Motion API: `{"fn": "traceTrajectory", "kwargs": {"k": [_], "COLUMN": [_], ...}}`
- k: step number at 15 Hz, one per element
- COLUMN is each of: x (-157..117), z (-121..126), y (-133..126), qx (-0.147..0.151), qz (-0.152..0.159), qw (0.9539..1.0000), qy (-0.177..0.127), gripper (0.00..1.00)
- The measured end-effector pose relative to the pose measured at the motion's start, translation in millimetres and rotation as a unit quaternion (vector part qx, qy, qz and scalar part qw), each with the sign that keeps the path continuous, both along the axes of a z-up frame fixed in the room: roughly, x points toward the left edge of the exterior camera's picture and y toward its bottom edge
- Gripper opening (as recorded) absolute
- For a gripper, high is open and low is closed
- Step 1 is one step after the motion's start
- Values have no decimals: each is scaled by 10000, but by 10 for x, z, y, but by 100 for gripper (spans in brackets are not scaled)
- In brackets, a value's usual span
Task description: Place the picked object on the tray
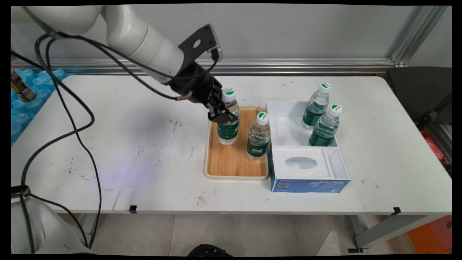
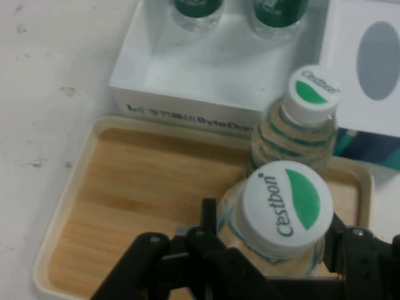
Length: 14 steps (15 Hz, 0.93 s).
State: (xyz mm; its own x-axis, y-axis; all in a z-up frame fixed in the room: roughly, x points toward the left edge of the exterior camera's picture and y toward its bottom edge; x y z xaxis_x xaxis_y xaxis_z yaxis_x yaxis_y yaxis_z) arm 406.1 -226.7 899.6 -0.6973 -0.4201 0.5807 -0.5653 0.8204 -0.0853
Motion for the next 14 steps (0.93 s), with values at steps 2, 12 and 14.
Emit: {"fn": "traceTrajectory", "kwargs": {"k": [2,12,14], "x": [21,101,110], "z": [-95,-486,-540], "y": [23,3,-4], "qx": [21,35,36], "qz": [-80,-438,-488], "qw": [10000,9990,9988], "qy": [32,73,74], "gripper": [0,0,0]}}
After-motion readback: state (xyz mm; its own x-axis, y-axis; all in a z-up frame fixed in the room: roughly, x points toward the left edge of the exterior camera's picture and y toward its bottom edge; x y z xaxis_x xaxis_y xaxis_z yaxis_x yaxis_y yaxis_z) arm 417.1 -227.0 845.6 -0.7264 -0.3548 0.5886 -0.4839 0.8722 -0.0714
